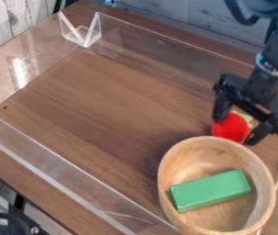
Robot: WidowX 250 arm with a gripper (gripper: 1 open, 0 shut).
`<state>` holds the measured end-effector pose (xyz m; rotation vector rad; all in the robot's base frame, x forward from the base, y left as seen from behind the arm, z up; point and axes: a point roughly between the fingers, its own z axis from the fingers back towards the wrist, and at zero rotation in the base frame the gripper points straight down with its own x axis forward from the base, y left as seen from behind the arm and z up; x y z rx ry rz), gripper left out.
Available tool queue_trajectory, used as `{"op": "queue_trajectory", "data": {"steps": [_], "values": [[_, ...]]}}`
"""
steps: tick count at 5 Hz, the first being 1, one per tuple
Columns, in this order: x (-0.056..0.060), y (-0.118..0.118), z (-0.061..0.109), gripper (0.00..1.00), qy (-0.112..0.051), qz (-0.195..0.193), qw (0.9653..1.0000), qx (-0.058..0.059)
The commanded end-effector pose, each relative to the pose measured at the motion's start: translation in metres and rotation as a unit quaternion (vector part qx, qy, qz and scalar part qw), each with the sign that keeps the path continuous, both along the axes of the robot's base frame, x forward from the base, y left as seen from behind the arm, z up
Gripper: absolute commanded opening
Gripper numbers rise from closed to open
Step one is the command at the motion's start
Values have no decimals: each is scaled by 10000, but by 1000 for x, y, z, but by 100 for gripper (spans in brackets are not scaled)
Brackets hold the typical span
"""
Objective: Move the red object to the left side of the table
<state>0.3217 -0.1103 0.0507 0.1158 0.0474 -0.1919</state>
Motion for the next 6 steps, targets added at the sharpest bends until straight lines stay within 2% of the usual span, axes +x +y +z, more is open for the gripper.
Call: {"op": "queue_trajectory", "data": {"steps": [1, 3, 4, 5, 6], "values": [[9, -7, 24, 100, -328, 57, 9994, -47], [16, 4, 34, 100, -362, -199, 9991, -7], [19, 7, 22, 100, -327, 301, 9990, -9], [22, 8, 10, 100, -286, 775, 9966, -15], [23, 18, 9, 0, -380, 837, 9958, -34]]}}
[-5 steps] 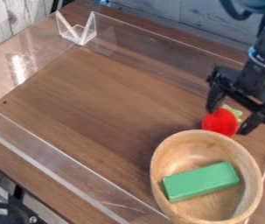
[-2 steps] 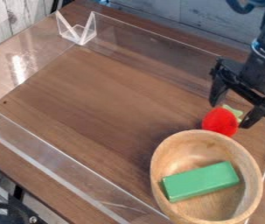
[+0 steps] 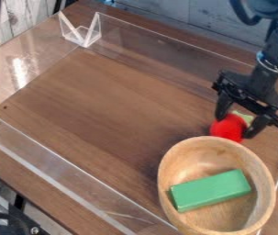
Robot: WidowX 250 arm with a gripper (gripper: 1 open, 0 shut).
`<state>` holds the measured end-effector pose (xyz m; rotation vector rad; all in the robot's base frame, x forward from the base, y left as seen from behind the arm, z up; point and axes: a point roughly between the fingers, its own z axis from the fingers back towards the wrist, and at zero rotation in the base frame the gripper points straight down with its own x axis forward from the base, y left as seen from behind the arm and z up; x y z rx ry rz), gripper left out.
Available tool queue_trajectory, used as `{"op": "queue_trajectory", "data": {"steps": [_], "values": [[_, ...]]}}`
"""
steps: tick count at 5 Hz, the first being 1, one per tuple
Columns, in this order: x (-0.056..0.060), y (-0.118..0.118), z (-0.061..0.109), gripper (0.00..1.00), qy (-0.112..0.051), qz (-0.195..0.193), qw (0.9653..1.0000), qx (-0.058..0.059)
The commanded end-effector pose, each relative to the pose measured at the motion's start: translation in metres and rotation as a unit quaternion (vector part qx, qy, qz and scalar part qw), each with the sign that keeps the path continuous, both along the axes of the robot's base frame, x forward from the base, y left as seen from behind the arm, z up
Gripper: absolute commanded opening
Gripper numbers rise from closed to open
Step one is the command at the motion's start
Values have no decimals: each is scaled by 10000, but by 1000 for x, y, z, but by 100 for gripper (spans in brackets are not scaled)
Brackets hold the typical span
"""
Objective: Move the red object to the left side of the table
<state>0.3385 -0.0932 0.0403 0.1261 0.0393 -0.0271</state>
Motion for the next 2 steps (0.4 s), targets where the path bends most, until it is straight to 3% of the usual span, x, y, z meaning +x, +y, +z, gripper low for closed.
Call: {"op": "queue_trajectory", "data": {"steps": [1, 2], "values": [[4, 21, 24, 0, -406, 229, 9989, -76], [3, 41, 26, 0, -521, 367, 9978, -166]]}}
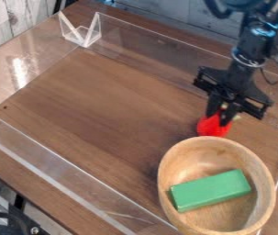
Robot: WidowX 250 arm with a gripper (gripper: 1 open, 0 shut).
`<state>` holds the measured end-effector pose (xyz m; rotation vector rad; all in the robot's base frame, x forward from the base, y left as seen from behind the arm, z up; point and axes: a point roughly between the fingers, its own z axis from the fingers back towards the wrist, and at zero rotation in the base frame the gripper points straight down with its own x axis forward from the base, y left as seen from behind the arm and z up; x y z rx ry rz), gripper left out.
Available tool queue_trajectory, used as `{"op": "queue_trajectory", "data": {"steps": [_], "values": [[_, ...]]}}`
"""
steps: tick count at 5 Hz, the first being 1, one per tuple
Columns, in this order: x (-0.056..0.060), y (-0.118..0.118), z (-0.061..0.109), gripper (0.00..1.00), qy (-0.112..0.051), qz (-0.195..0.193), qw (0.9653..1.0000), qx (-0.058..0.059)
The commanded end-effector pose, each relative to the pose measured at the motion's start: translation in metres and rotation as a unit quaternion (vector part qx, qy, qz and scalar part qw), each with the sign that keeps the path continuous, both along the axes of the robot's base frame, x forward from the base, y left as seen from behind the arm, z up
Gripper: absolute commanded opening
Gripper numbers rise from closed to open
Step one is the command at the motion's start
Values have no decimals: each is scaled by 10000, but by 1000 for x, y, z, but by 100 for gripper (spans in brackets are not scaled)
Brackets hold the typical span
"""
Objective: Move the red object to the left side of the table
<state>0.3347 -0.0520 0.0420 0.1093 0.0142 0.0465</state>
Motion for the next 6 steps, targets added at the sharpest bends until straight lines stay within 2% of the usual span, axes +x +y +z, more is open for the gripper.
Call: {"op": "queue_trajectory", "data": {"steps": [1, 2, 3, 5, 6], "values": [[10, 3, 20, 100, -415, -438, 9981, -132], [9, -1, 19, 0, -512, -926, 9942, -212], [7, -4, 22, 0, -648, -1359, 9882, -289], [12, -39, 35, 0, -870, -1266, 9874, -379], [8, -35, 37, 0, -931, -1351, 9856, -419]]}}
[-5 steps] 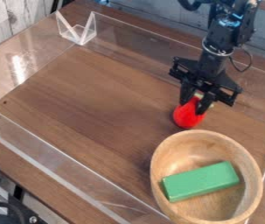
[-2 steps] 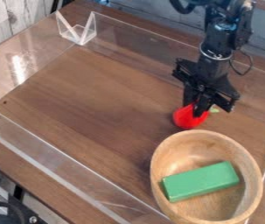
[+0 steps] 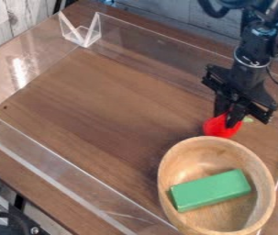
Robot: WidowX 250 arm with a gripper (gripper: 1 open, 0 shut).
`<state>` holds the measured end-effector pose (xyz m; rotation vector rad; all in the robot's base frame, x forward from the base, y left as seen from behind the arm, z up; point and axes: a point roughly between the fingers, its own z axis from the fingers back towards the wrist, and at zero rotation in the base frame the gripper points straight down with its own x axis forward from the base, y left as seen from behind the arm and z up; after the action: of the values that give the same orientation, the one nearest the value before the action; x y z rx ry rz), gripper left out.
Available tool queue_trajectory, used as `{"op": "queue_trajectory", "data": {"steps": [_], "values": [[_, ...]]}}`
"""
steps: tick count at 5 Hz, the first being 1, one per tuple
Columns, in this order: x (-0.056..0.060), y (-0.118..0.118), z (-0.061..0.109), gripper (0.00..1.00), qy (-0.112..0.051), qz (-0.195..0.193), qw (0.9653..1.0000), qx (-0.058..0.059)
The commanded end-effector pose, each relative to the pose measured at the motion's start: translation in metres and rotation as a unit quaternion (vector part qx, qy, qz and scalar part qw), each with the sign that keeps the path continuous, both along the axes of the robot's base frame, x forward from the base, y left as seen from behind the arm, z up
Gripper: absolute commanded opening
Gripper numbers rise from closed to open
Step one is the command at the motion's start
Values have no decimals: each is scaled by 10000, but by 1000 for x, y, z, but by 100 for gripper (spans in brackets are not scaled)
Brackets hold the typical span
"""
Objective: Move the red object to the left side of the table
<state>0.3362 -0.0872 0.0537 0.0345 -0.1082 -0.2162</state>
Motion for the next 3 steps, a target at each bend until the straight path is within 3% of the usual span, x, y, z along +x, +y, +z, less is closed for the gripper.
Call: {"op": "queue_trajectory", "data": {"steps": [1, 3], "values": [[6, 15, 26, 100, -400, -5, 9991, -116], [4, 20, 26, 100, -467, -485, 9976, -125]]}}
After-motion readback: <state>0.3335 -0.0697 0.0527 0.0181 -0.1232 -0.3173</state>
